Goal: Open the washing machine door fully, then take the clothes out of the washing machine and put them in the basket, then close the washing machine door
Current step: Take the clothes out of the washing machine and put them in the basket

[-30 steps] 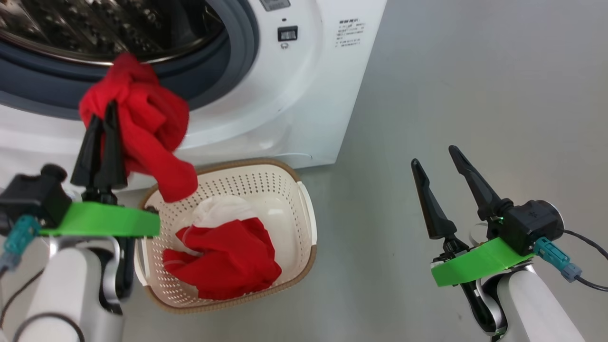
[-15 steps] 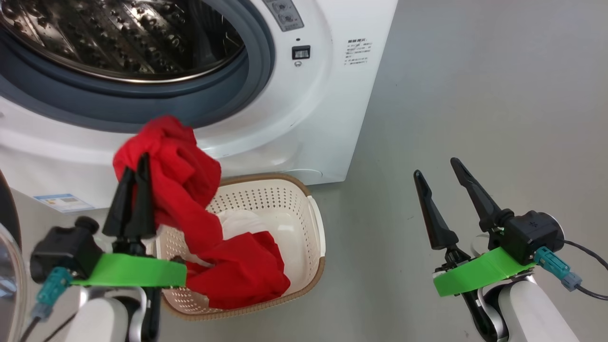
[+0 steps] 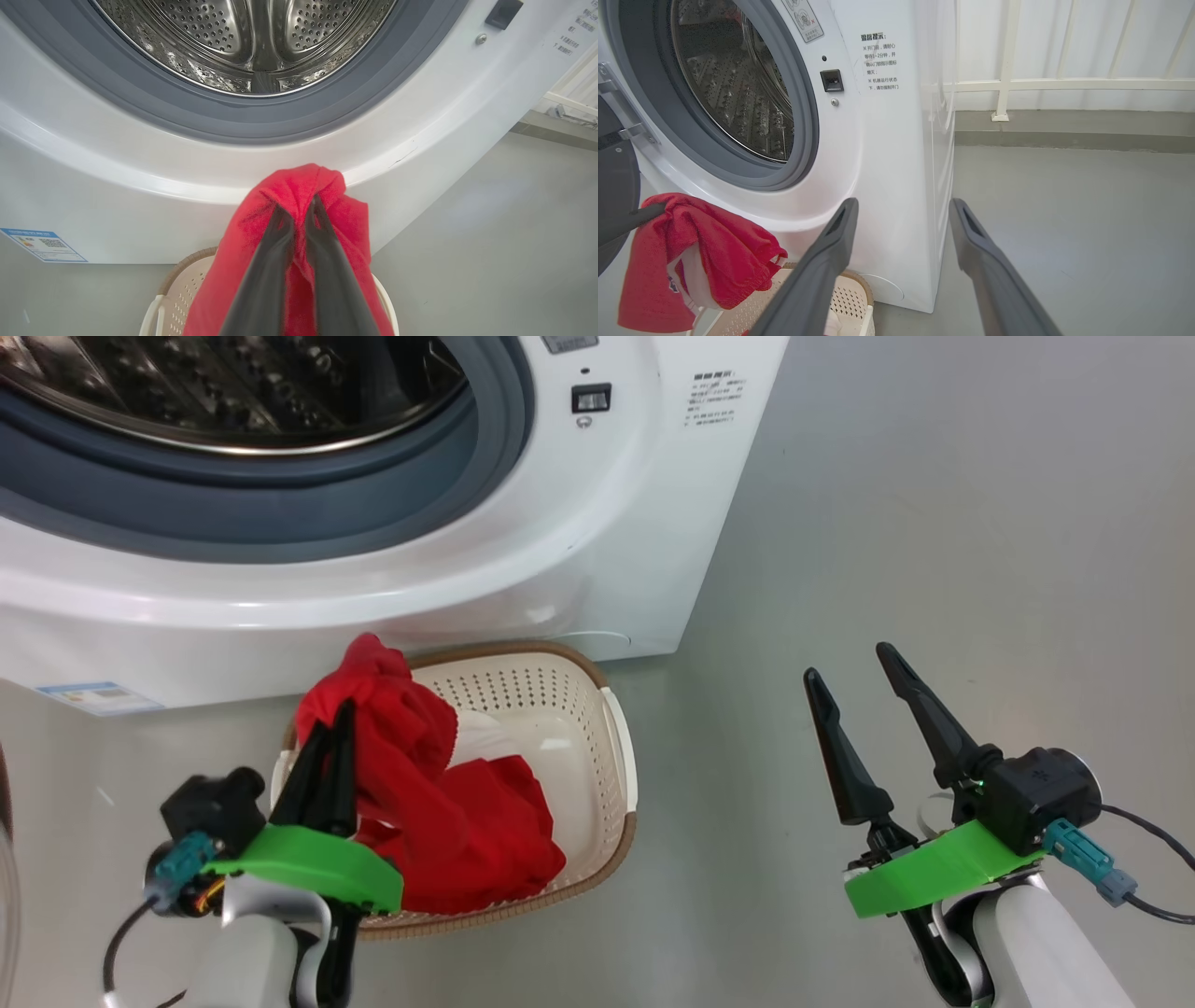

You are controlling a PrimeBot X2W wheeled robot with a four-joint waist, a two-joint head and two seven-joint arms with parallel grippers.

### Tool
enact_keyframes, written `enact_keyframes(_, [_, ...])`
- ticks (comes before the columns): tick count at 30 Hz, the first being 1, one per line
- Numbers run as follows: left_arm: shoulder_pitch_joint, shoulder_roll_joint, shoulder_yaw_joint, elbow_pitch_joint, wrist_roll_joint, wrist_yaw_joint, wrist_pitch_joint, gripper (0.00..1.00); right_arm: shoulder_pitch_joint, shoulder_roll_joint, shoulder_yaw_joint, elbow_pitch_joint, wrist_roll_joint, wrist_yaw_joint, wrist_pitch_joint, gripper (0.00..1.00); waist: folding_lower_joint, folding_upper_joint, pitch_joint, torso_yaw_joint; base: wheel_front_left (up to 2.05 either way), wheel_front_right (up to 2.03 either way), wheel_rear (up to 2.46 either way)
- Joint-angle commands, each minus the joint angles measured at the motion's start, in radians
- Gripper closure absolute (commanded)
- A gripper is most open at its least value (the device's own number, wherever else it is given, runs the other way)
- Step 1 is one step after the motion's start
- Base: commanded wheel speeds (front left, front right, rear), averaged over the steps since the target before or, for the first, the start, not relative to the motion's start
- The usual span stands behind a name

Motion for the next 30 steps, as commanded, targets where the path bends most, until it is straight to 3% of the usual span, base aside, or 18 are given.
enact_keyframes(1, [-0.034, 0.011, 0.029, 0.009, -0.018, -0.013, -0.013, 1.00, -0.023, 0.001, 0.024, -0.024, 0.004, 0.005, -0.006, 0.00, 0.0000, -0.0001, 0.016, -0.004, 0.00, 0.00, 0.00])
enact_keyframes(12, [-0.175, -0.013, 0.024, 0.325, -0.105, -0.085, -0.019, 1.00, -0.050, 0.001, 0.039, -0.023, 0.010, 0.005, -0.006, 0.00, 0.0000, -0.0001, 0.095, -0.015, 0.00, 0.00, 0.00])
enact_keyframes(30, [-0.370, -0.011, -0.037, 0.722, -0.126, -0.108, -0.010, 1.00, -0.095, 0.001, 0.053, -0.035, 0.006, 0.005, -0.006, 0.00, 0.0000, -0.0001, 0.223, -0.028, 0.00, 0.00, 0.00])
